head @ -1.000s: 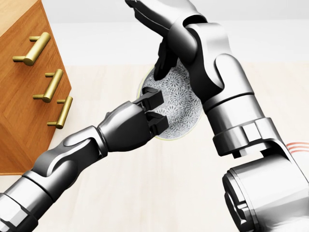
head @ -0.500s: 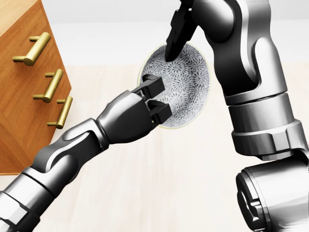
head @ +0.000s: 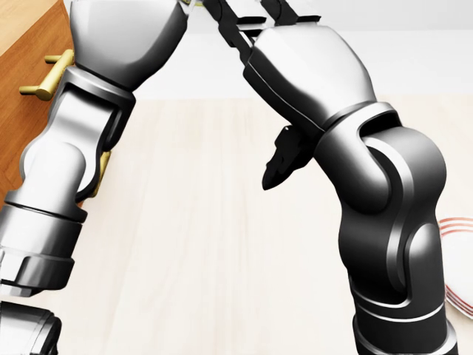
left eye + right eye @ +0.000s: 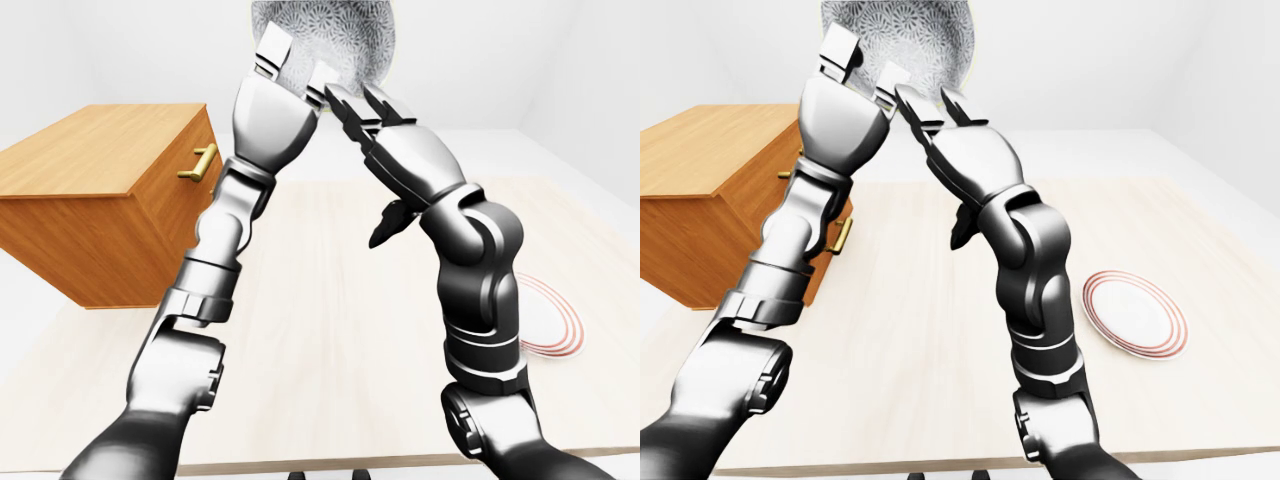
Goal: Put the bowl on top of the cabinet.
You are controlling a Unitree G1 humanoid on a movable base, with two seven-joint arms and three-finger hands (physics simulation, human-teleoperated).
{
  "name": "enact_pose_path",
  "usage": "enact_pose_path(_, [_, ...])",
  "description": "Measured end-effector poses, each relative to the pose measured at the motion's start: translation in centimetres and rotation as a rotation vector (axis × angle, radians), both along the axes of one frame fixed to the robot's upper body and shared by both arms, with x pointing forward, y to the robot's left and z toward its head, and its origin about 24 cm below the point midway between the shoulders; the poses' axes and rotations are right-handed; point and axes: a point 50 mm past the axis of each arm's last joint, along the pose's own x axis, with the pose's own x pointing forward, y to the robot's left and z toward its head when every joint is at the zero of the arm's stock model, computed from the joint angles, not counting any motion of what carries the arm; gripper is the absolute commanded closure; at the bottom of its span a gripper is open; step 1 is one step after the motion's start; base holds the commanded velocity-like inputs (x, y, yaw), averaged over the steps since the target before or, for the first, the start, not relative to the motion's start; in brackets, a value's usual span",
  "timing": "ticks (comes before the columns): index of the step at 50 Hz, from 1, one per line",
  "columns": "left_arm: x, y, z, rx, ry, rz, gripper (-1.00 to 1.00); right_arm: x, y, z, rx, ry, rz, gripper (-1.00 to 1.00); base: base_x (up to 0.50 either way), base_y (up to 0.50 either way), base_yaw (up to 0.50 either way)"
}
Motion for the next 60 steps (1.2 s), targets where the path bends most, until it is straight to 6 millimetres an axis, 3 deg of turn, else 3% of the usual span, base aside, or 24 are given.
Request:
enact_pose_path(14, [1.0,2.6,4.1,-0.377,0.213,-0.077,1.0,-0.4,-1.0,-3.2,0.027,0.076,-0.034,-1.0,0.0,0.0,0.0])
enact_pose_path(30, [1.2,5.7,8.2,-0.554,0.304,-0.13,1.0,-0.1,-1.4,-5.7,0.047,0.143,-0.061,-1.0,0.0,0.0,0.0])
enact_pose_path(44, [0.5,7.2,9.9,-0.613,0.335,-0.171,1.0,0.2,-1.6,-6.5,0.058,0.162,-0.07,-1.0,0.0,0.0,0.0])
enact_pose_path(60, [-0.5,9.4,10.1,-0.656,0.397,-0.2,1.0,0.6,-1.9,-6.9,0.068,0.172,-0.083,-1.0,0.0,0.0,0.0])
